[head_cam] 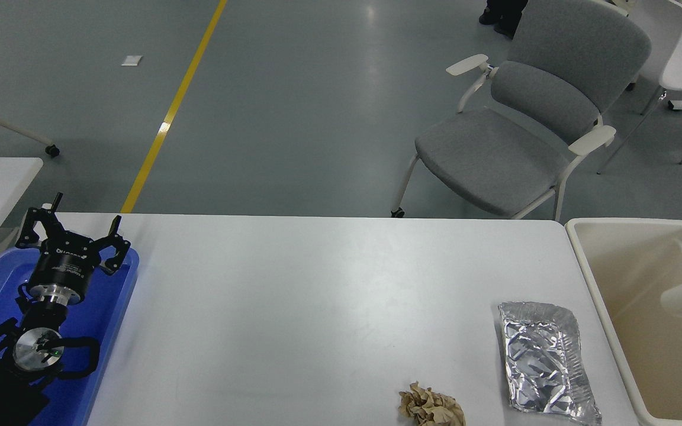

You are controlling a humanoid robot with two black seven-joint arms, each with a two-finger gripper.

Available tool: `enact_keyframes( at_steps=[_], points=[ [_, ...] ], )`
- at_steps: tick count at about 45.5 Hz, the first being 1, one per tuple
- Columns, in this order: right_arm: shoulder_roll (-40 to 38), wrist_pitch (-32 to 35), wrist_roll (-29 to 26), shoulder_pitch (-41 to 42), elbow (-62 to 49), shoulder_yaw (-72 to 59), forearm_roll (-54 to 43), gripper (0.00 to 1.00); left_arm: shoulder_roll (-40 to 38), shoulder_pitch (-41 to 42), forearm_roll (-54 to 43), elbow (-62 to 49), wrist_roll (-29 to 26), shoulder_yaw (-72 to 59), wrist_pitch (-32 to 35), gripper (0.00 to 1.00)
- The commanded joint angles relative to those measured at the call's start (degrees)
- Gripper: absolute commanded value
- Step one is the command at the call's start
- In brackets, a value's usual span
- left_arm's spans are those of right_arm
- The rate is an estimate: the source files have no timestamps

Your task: Clean the table surface

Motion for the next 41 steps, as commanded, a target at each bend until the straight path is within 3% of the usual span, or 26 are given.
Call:
enact_keyframes(
  at_steps=[1, 41],
  points=[
    [3.1, -3.9, -3.8, -0.9, -0.6, 0.0, 1.8, 0.0, 0.0, 0.0, 0.0, 0.0, -0.1, 0.0, 0.0, 1.0],
    [4.8, -5.2, -5.2, -0.9, -1.4, 0.5, 2.9, 0.01, 0.0, 0.0, 0.0, 0.0, 0.0, 0.0, 0.0, 1.0]
  ],
)
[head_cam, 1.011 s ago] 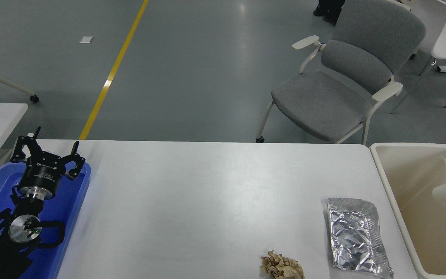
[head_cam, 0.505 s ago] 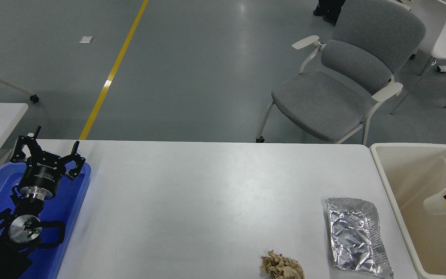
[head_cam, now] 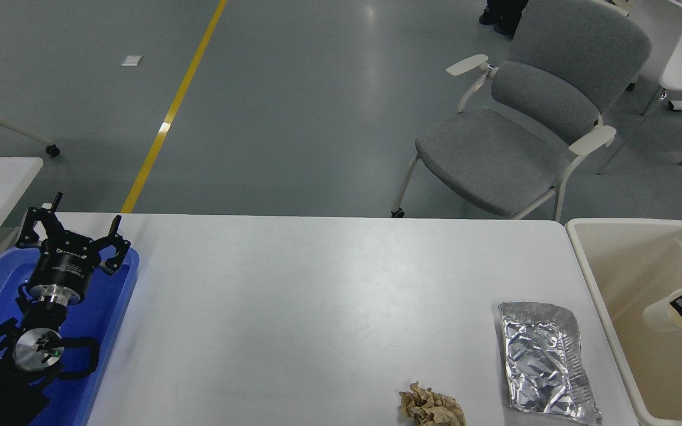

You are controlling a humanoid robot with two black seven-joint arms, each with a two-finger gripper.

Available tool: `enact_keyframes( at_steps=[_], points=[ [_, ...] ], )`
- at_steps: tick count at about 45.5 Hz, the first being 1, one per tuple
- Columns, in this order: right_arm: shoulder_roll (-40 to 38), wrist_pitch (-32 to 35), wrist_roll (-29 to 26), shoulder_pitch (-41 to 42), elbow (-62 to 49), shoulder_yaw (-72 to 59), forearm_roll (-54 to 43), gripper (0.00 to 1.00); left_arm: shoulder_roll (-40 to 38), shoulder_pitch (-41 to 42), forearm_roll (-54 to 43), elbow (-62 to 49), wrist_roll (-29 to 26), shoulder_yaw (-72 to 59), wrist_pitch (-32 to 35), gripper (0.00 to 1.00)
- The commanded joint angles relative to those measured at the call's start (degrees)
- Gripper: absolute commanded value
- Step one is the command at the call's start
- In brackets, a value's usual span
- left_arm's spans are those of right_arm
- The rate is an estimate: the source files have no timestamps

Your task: Clean the table surface

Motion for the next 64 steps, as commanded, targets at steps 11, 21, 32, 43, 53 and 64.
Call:
enact_keyframes(
  at_steps=[11, 21, 32, 43, 53, 64],
  points=[
    [-0.5, -4.1, 0.1, 0.3, -0.4, 0.8, 0.2, 0.82, 0.0, 0.0, 0.0, 0.0, 0.0, 0.0, 0.0, 1.0],
    [-0.4, -3.5, 0.0, 1.1, 0.1, 5.6, 0.5, 0.97, 0.0, 0.0, 0.0, 0.0, 0.0, 0.0, 0.0, 1.0],
    [-0.6, -3.4, 0.3, 3.9, 1.4, 20.9, 0.5, 0.98, 0.0, 0.0, 0.0, 0.0, 0.0, 0.0, 0.0, 1.0],
    [-3.4, -3.4, 0.4, 10.5, 5.9, 28.8, 6.2, 0.98, 0.0, 0.0, 0.0, 0.0, 0.0, 0.0, 0.0, 1.0],
    [-3.4, 1.4, 0.4, 15.6, 6.7, 29.6, 16.7, 0.98, 0.0, 0.0, 0.0, 0.0, 0.0, 0.0, 0.0, 1.0],
    [-3.0, 7.6, 0.4, 19.0, 8.5, 31.7, 22.5, 0.98, 0.0, 0.0, 0.0, 0.0, 0.0, 0.0, 0.0, 1.0]
  ],
)
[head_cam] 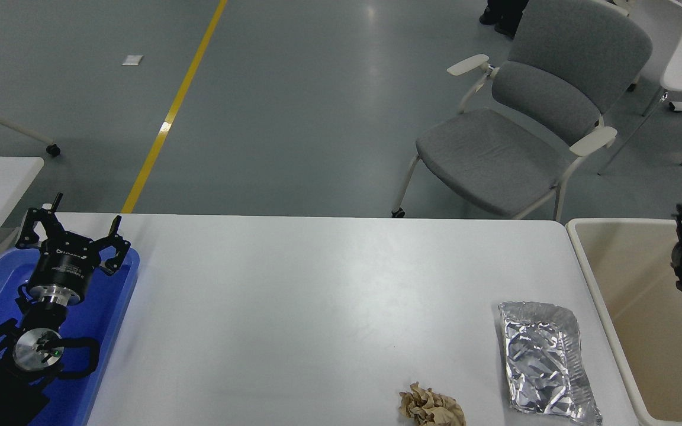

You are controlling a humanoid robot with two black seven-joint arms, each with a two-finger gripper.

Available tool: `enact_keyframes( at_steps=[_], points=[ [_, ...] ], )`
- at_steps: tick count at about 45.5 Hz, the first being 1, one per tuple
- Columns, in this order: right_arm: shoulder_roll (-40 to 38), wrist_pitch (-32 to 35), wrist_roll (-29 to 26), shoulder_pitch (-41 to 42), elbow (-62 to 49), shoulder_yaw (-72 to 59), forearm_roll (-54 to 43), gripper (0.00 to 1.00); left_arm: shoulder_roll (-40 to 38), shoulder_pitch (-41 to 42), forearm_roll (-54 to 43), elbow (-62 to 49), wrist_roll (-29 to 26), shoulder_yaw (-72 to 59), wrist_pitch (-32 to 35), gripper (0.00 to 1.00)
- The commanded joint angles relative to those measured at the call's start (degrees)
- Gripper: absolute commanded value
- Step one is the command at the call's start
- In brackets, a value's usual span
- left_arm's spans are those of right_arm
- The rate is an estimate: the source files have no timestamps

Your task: Clean the table surface

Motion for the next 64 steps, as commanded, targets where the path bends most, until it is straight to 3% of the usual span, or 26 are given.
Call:
enact_keyframes(
  at_steps=[1, 12, 24, 33, 53, 60, 64],
  points=[
    [-0.2, 5.7, 0.0, 3.7, 3.5, 3.5, 6.0, 0.98, 0.0, 0.0, 0.0, 0.0, 0.0, 0.0, 0.0, 1.0],
    [-1.3, 9.9, 0.0, 3.4, 14.9, 4.7, 5.9, 0.98, 0.0, 0.0, 0.0, 0.0, 0.0, 0.0, 0.0, 1.0],
    [-8.6, 10.8, 0.0, 2.5, 32.9, 3.9, 4.9, 0.98, 0.0, 0.0, 0.0, 0.0, 0.0, 0.0, 0.0, 1.0],
    [-9.1, 10.7, 0.1, 2.4, 33.5, 8.4, 4.9, 0.98, 0.0, 0.0, 0.0, 0.0, 0.0, 0.0, 0.0, 1.0],
    [-4.2, 10.6, 0.6, -3.4, 34.3, 32.8, 4.9, 0.98, 0.0, 0.0, 0.0, 0.0, 0.0, 0.0, 0.0, 1.0],
    [-1.1, 10.1, 8.1, -6.8, 33.7, 33.4, 4.9, 0.98, 0.0, 0.0, 0.0, 0.0, 0.0, 0.0, 0.0, 1.0],
    [0.6, 9.8, 9.3, -8.6, 33.5, 33.4, 4.9, 0.98, 0.0, 0.0, 0.0, 0.0, 0.0, 0.0, 0.0, 1.0]
  ],
)
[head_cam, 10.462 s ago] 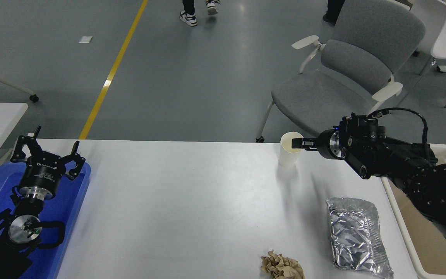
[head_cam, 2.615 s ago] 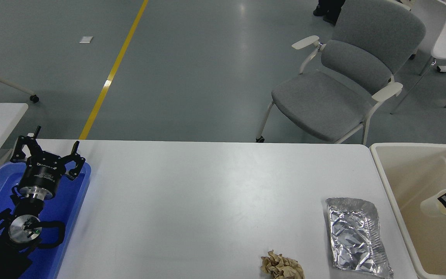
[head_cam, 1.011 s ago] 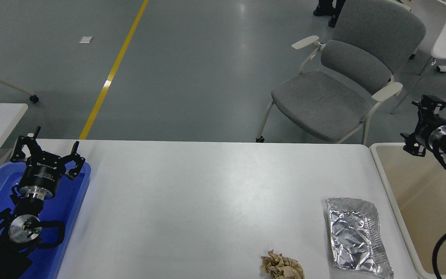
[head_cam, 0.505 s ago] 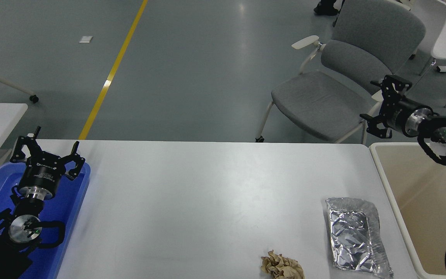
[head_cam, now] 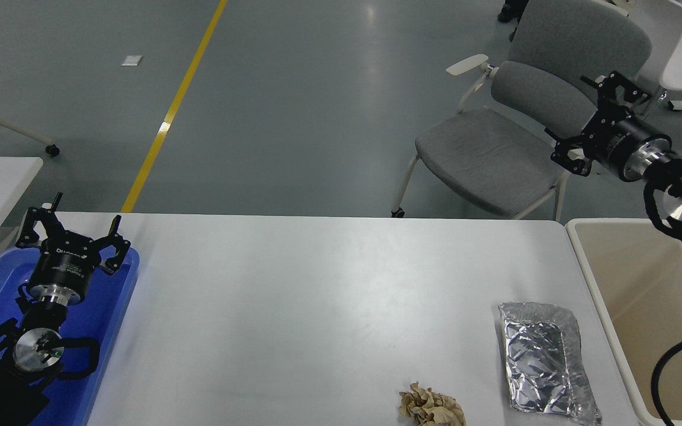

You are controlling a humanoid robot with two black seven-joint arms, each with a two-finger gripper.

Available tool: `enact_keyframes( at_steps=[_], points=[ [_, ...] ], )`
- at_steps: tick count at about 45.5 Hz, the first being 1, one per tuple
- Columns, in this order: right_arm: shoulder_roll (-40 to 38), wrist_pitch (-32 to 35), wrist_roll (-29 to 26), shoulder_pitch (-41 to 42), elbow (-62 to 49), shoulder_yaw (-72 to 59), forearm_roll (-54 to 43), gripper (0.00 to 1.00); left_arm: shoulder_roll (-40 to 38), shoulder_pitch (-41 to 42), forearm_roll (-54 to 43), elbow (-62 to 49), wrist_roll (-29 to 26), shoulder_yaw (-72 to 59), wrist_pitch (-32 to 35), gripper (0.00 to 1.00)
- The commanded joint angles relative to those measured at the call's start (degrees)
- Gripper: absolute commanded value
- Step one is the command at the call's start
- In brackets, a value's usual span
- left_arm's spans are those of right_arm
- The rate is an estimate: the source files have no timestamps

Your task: Clean the table surface

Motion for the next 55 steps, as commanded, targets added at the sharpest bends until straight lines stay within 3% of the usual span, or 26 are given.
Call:
enact_keyframes(
  at_steps=[1, 15, 35, 46, 55],
  points=[
    [4.7, -0.6, 5.2, -4.7, -0.4, 3.5, 0.0, 0.98, 0.0, 0.0, 0.0, 0.0, 0.0, 0.0, 0.0, 1.0],
    [9.8, -1.6, 9.7, -8.8, -6.1, 3.5, 0.0, 0.98, 0.0, 0.0, 0.0, 0.0, 0.0, 0.0, 0.0, 1.0],
    [9.2, -1.3, 9.8, -9.4, -6.0, 2.8, 0.0, 0.98, 0.0, 0.0, 0.0, 0.0, 0.0, 0.0, 0.0, 1.0],
    [6.2, -0.7, 9.7, -8.7, -5.3, 0.3, 0.0, 0.98, 0.0, 0.0, 0.0, 0.0, 0.0, 0.0, 0.0, 1.0],
    [-1.7, 1.1, 9.7, -5.9, -5.2, -7.8, 0.3, 0.98, 0.0, 0.0, 0.0, 0.0, 0.0, 0.0, 0.0, 1.0]
  ],
)
